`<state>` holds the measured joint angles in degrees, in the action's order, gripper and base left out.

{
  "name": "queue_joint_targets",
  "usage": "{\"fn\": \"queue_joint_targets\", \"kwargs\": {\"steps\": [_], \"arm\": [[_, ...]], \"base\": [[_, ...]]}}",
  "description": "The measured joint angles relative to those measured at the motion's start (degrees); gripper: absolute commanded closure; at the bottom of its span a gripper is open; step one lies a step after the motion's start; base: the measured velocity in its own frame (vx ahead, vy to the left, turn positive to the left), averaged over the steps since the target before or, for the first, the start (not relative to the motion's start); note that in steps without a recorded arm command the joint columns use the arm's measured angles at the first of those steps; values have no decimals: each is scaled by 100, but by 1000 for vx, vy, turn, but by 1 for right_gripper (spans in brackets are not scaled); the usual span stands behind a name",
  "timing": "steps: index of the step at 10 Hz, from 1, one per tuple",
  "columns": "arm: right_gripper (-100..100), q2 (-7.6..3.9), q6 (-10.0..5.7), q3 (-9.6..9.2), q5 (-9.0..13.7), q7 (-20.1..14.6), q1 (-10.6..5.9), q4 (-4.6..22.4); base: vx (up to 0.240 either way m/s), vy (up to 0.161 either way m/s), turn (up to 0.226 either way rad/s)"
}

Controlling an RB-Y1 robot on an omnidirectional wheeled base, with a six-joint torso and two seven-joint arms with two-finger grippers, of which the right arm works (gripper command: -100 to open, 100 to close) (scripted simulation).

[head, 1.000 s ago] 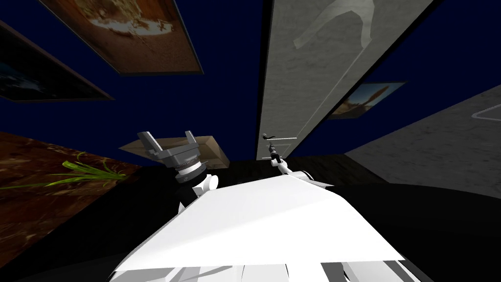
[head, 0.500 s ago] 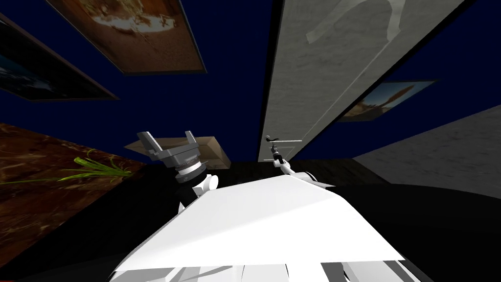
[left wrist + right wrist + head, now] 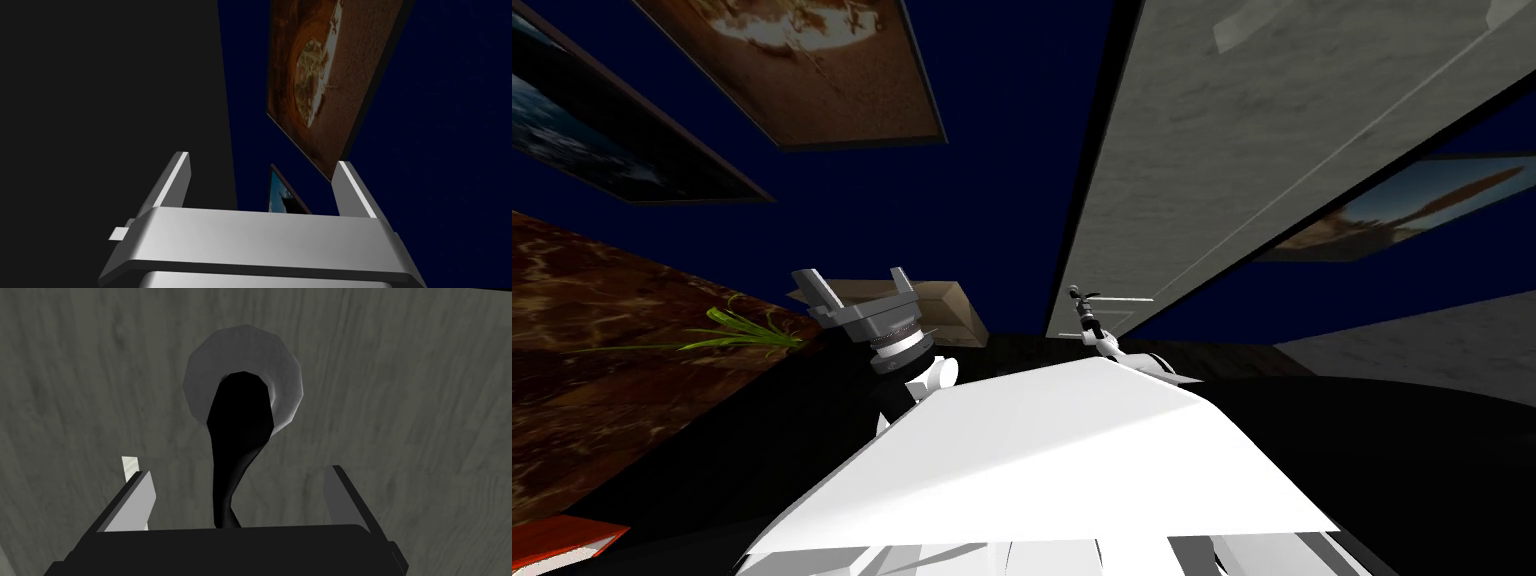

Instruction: Pull the door open

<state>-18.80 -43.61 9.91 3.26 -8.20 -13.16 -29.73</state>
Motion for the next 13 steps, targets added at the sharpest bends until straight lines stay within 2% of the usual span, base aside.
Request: {"fn": "queue_joint_targets", "kwargs": {"steps": [1,2,3,8,9,11,13], "arm": [[-100,-65,49,28,23,-64,146,-180],[-100,-137,-67,54,42,-107,58,88],[100,-145,-113,57,44,-115,41,133],[100,-133,-65,52,42,-112,56,88],[100,-132,-65,52,42,-112,57,89],[100,-201,-128,-15,4,-215,42,98],[100,-235,-142,-117,-55,-324,101,35]], "base": [[179,-11,113],[79,-7,24],[-11,1,-20],[-15,0,1],[-114,-31,102],[-188,-61,91],[-203,-44,100]]}}
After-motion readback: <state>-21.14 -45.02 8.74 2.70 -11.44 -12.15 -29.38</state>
